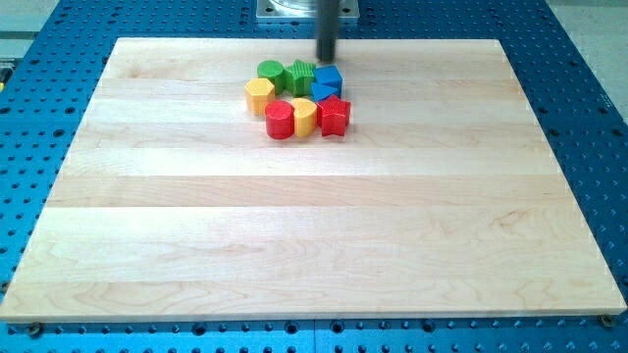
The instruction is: Nudge the green circle
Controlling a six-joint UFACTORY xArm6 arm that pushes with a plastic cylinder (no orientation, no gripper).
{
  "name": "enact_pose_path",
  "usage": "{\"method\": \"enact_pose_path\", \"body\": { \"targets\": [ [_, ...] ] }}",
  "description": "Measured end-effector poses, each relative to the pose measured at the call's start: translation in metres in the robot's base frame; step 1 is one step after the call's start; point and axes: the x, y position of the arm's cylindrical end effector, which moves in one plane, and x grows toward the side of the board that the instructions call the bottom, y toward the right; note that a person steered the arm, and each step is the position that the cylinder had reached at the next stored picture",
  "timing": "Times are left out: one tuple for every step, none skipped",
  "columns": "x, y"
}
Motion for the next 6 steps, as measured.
{"method": "enact_pose_path", "body": {
  "targets": [
    [0.019,-0.055],
    [0.045,-0.057],
    [0.045,-0.078],
    [0.057,-0.103],
    [0.074,-0.104],
    [0.100,-0.122]
  ]
}}
